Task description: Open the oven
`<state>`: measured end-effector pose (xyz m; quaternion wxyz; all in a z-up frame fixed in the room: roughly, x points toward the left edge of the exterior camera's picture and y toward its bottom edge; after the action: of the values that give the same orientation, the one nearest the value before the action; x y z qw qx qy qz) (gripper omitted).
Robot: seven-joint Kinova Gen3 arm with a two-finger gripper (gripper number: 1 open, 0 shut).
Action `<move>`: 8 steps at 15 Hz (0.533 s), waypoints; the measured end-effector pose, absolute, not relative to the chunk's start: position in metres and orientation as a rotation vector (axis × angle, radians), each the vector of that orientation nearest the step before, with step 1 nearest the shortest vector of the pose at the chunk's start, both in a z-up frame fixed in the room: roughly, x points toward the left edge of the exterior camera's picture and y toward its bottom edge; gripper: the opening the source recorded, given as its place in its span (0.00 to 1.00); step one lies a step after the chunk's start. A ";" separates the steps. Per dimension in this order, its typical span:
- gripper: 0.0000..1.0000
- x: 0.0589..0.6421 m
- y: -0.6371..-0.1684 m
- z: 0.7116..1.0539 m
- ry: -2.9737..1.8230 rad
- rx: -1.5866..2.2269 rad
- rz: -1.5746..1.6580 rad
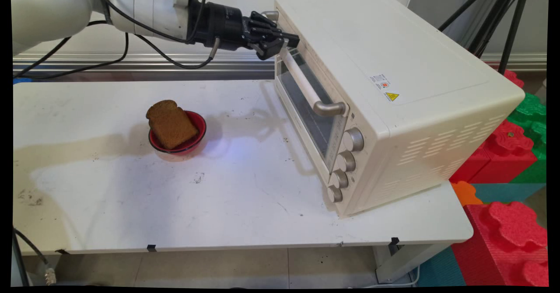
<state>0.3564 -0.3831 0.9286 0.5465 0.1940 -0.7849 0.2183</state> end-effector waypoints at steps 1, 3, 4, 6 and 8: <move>0.00 0.355 -0.384 0.928 -1.864 0.459 0.517; 0.00 0.354 -0.384 0.926 -1.869 0.458 0.518; 0.00 0.353 -0.385 0.926 -1.872 0.458 0.518; 0.00 0.351 -0.386 0.924 -1.879 0.457 0.519; 0.00 0.349 -0.386 0.922 -1.886 0.457 0.518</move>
<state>0.3492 -0.3861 0.9220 0.5369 0.1920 -0.7922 0.2175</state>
